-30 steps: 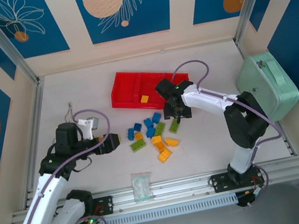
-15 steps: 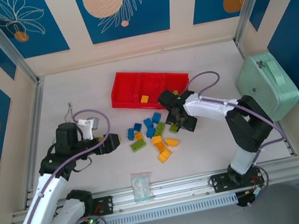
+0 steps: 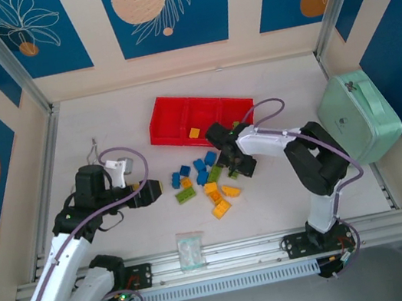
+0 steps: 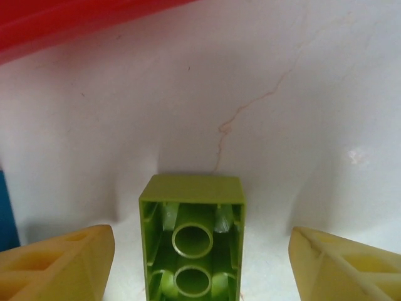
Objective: Sort the legos into containers by color
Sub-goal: Pick up the lego from the center of the table.
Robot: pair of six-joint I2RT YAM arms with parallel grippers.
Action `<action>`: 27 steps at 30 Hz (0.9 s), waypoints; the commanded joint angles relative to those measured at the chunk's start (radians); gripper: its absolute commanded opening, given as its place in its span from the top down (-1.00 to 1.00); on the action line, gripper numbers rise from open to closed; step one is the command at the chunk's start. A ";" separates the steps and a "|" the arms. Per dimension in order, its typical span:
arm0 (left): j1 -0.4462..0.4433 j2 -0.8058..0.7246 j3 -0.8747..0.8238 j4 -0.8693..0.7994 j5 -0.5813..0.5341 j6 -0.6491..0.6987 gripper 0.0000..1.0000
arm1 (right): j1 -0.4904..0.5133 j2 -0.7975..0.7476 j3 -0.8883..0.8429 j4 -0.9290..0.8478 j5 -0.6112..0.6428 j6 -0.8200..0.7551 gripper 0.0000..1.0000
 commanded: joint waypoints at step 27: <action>-0.014 -0.013 -0.005 0.001 -0.006 0.016 -0.99 | -0.132 -0.224 0.245 0.027 -0.082 -0.545 0.71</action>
